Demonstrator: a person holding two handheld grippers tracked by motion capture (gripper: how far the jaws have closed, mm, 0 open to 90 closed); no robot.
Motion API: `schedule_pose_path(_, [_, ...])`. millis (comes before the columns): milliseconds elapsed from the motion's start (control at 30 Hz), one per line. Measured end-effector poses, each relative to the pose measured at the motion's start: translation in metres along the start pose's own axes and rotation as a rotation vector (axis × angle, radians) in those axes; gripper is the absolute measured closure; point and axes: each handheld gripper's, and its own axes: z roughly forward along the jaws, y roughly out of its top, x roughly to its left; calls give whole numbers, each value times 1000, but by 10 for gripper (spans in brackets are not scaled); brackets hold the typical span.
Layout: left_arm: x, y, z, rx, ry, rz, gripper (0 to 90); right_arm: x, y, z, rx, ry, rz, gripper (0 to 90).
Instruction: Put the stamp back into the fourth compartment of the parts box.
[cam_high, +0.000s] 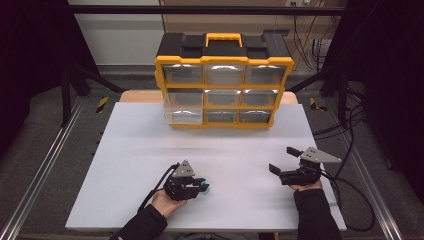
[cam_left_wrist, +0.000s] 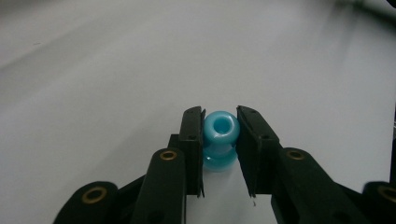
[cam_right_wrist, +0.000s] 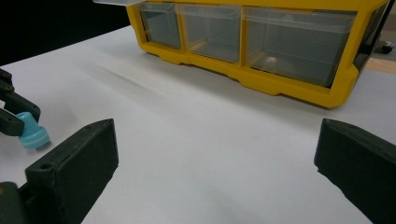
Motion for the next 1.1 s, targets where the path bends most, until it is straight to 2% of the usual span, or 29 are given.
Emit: schedule_pose_path(1100, [19, 4, -29, -57, 55, -27, 717, 0, -1, 2, 8, 8, 7, 1])
